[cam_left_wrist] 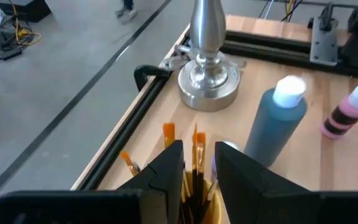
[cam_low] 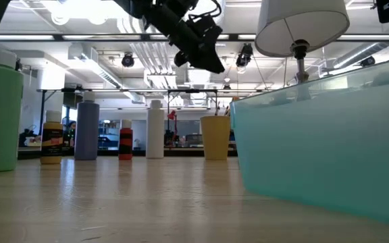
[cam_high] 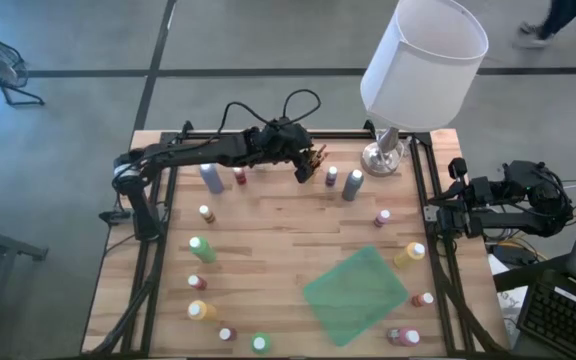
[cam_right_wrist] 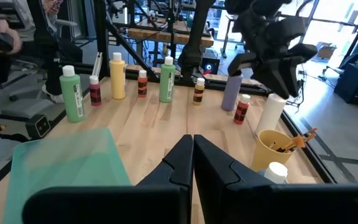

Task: Pick & Place Paint Supplies
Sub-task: Put the big pink paint bottle into the green bin

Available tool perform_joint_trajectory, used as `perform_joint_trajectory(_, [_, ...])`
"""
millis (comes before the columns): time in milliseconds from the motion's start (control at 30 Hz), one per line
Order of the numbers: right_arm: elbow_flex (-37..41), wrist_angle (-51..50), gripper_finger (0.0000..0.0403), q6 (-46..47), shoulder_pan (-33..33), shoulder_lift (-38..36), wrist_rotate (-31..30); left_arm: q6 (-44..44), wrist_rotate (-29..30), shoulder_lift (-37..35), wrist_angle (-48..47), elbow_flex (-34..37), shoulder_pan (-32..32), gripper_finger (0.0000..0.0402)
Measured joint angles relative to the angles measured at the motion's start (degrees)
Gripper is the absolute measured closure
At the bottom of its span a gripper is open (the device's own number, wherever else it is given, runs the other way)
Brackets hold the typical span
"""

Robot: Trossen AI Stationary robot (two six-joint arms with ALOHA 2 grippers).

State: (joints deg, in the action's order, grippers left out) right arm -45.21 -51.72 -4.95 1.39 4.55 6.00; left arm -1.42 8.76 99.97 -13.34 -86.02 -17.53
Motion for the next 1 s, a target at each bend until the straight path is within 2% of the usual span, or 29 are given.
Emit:
perform_joint_trajectory(200, [0.00,0.02,0.0394,0.00,0.00,0.00,0.00,0.28,-0.36,-0.05,0.26,-2.78,0.49,0.0304])
perform_joint_trajectory(333, [0.00,0.01,0.0394,0.02,-0.01,0.00,0.00,5.07,-1.04,-0.43,-1.52,-3.20,0.81,0.0305])
perform_joint_trajectory(667, [0.00,0.01,0.0394,0.01,0.00,-0.01,0.00,2.02,-1.61,-5.58,-5.72,-2.83,3.93,0.0305])
perform_joint_trajectory(867, [0.00,0.02,0.0394,0.01,-0.01,0.00,0.00,0.98,-0.61,-9.37,-7.29,-2.81,6.77,0.0305])
perform_joint_trajectory(1000, [0.00,0.01,0.0394,0.02,-0.01,-0.01,0.00,-0.35,2.87,-11.61,-9.33,-2.81,8.44,0.0305])
